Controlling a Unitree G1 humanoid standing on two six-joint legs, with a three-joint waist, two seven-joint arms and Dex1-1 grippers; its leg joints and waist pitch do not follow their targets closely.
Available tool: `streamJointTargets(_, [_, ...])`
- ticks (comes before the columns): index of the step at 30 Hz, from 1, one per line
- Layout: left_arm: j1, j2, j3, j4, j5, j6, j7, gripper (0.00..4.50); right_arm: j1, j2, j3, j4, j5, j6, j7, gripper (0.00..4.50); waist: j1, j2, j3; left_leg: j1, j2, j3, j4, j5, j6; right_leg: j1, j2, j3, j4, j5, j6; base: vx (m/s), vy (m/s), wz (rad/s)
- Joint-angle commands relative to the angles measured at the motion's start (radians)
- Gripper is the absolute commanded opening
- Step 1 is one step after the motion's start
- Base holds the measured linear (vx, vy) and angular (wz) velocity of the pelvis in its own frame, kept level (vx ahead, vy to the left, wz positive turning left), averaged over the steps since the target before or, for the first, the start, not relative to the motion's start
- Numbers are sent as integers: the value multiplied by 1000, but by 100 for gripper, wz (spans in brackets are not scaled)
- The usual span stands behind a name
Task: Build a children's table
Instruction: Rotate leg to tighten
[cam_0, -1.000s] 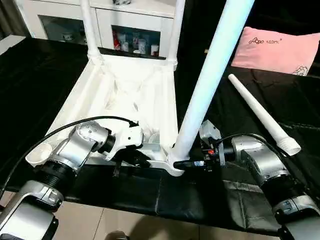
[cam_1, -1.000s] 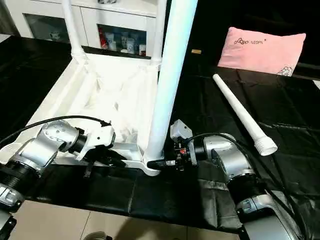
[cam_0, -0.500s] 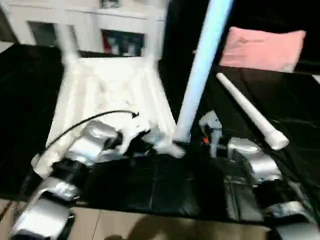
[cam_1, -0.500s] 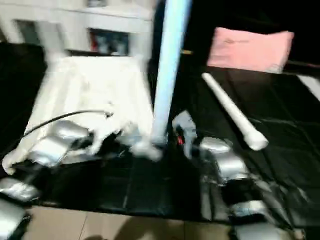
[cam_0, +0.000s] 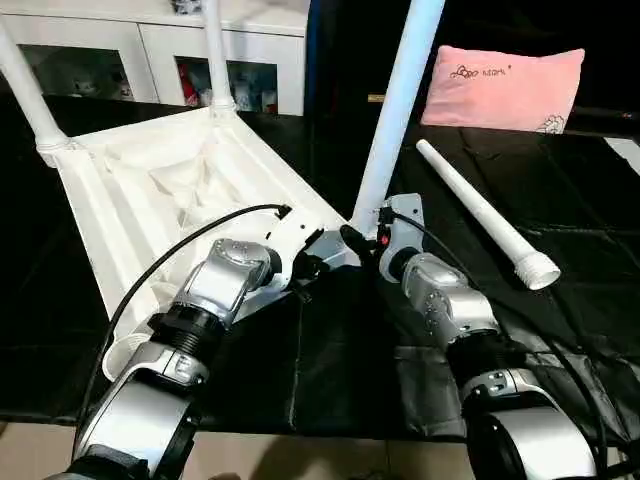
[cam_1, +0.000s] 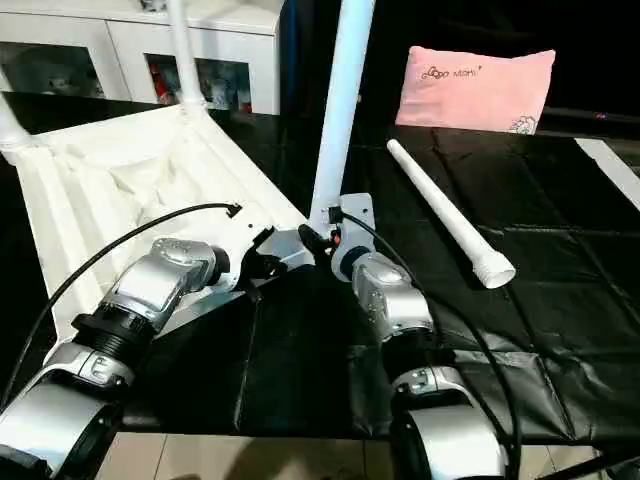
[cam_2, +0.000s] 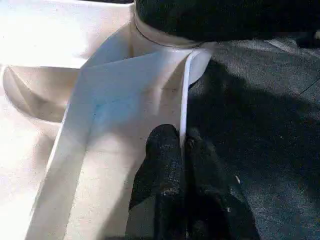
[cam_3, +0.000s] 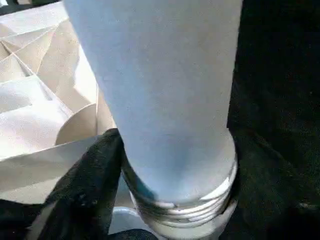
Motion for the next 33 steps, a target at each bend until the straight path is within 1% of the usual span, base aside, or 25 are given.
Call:
streamJointTargets(1, [-40, -27, 18, -51, -25, -36, 10, 0, 25, 58, 58, 60, 2, 24, 49, 365, 12, 6, -63, -5, 14, -2, -63, -180, 19, 57, -77, 48, -92, -248, -173, 0, 0, 0])
streamJointTargets(2, [-39, -23, 16, -51, -24, -36, 10, 0, 26, 54, 60, 59, 0, 15, 53, 383, 11, 5, -64, -5, 14, -2, -64, -179, 18, 57, -76, 48, -91, -249, -171, 0, 0, 0])
streamJointTargets(4, [-37, -14, 15, -48, -23, -45, 4, 0, 34, 45, 59, 46, 2, 3, 65, 400, 10, 6, -64, -5, 14, -2, -64, -174, 21, 56, -76, 48, -90, -236, -173, 0, 0, 0])
streamJointTargets(7, [-28, 23, -1, -39, -17, -90, -35, 0, 67, 17, 46, -15, 30, -32, 153, 426, 12, 6, -65, -6, 15, -2, -64, -173, 31, 58, -76, 49, -90, -220, -175, 0, 0, 0])
streamJointTargets(8, [-27, 26, -2, -38, -16, -94, -39, 0, 70, 14, 45, -22, 31, -35, 163, 426, 14, 5, -65, -6, 15, -1, -63, -165, 38, 59, -75, 50, -88, -201, -178, 0, 0, 0])
streamJointTargets(9, [-22, 40, -6, -34, -15, -113, -57, 0, 92, -9, 50, -57, 37, -40, 207, 445, 12, 5, -65, -8, 15, -1, -64, -159, 39, 59, -75, 50, -86, -191, -182, 0, 0, 0])
streamJointTargets(11, [-13, 63, -10, -34, -14, -125, -89, 0, 128, -53, 58, -116, 47, -40, 280, 449, 16, 6, -66, -6, 17, -1, -63, -153, 49, 61, -75, 50, -86, -171, -186, 0, 0, 0])
streamJointTargets(12, [-8, 77, -16, -34, -12, -143, -112, 0, 147, -82, 65, -147, 52, -48, 327, 449, 20, 5, -65, -6, 17, -2, -63, -146, 54, 64, -74, 48, -86, -161, -186, 0, 0, 0])
streamJointTargets(13, [-2, 89, -22, -37, -11, -155, -133, 0, 162, -108, 70, -172, 56, -56, 364, 449, 19, 6, -66, -9, 17, -1, -63, -143, 56, 63, -74, 49, -84, -151, -188, 0, 0, 0])
streamJointTargets(14, [0, 92, -24, -38, -11, -157, -139, 0, 165, -115, 71, -178, 57, -57, 373, 449, 19, 5, -66, -8, 18, -1, -63, -144, 57, 62, -75, 49, -84, -147, -193, 0, 0, 0])
streamJointTargets(15, [13, 116, -37, -45, -16, -181, -186, 0, 191, -171, 78, -229, 67, -70, 454, 449, 20, 7, -66, -7, 18, -1, -63, -145, 58, 62, -75, 48, -84, -150, -196, 0, 0, 0])
streamJointTargets(16, [19, 125, -41, -49, -19, -192, -206, 0, 201, -195, 81, -250, 70, -75, 488, 449, 22, 5, -66, -7, 19, 0, -62, -146, 61, 63, -75, 50, -84, -146, -199, 0, 0, 0])
streamJointTargets(17, [25, 138, -49, -53, -19, -209, -230, 0, 208, -223, 85, -267, 73, -77, 525, 449, 22, 5, -66, -7, 19, 0, -62, -146, 61, 63, -75, 50, -84, -146, -199, 0, 0, 0])
streamJointTargets(19, [39, 166, -67, -60, -20, -250, -285, 0, 219, -279, 93, -296, 75, -84, 603, 449, 30, 5, -65, -6, 20, 0, -61, -145, 67, 62, -75, 50, -83, -137, -202, 0, 0, 0])
streamJointTargets(21, [54, 192, -81, -68, -27, -284, -355, 0, 225, -332, 107, -326, 82, -72, 686, 449, 32, 6, -64, -6, 19, 0, -61, -149, 66, 62, -75, 49, -84, -148, -201, 0, 0, 0])
streamJointTargets(22, [62, 205, -90, -73, -30, -306, -390, 0, 228, -353, 117, -338, 87, -71, 727, 449, 32, 4, -63, -5, 19, 2, -61, -157, 68, 61, -75, 50, -86, -163, -199, 0, 0, 0])
streamJointTargets(24, [71, 221, -102, -79, -34, -331, -434, 0, 229, -379, 128, -352, 91, -73, 779, 449, 37, 4, -62, -4, 21, 1, -62, -172, 65, 59, -77, 49, -89, -206, -191, 0, 0, 0])
streamJointTargets(26, [83, 249, -123, -87, -35, -361, -500, 0, 221, -411, 151, -353, 95, -71, 859, 449, 42, 4, -63, 0, 24, 1, -62, -174, 66, 56, -76, 49, -88, -210, -193, 0, 0, 0])
streamJointTargets(27, [88, 263, -135, -88, -34, -382, -534, 0, 217, -426, 169, -354, 94, -74, 904, 449, 46, 5, -63, -1, 25, 1, -62, -168, 64, 55, -78, 50, -87, -203, -196, 0, 0, 0])
streamJointTargets(28, [90, 274, -146, -85, -30, -403, -558, 0, 213, -437, 189, -354, 87, -84, 942, 449, 53, 6, -63, 3, 27, 3, -62, -165, 65, 52, -75, 49, -84, -175, -205, 0, 0, 0])
streamJointTargets(29, [91, 279, -152, -85, -28, -411, -571, 0, 211, -440, 199, -353, 83, -90, 958, 449, 53, 6, -63, 3, 27, 3, -62, -165, 65, 52, -75, 49, -84, -175, -205, 0, 0, 0])
streamJointTargets(30, [94, 289, -164, -89, -24, -435, -603, 0, 204, -446, 231, -346, 61, -113, 992, 449, 60, 5, -64, 1, 28, 3, -62, -159, 63, 53, -77, 48, -80, -158, -211, 0, 0, 0])
streamJointTargets(33, [95, 292, -167, -90, -22, -444, -614, 0, 200, -448, 243, -342, 53, -120, 1001, 449, 65, 5, -64, 2, 28, 3, -62, -158, 54, 53, -78, 49, -79, -161, -208, 0, 0, 0])
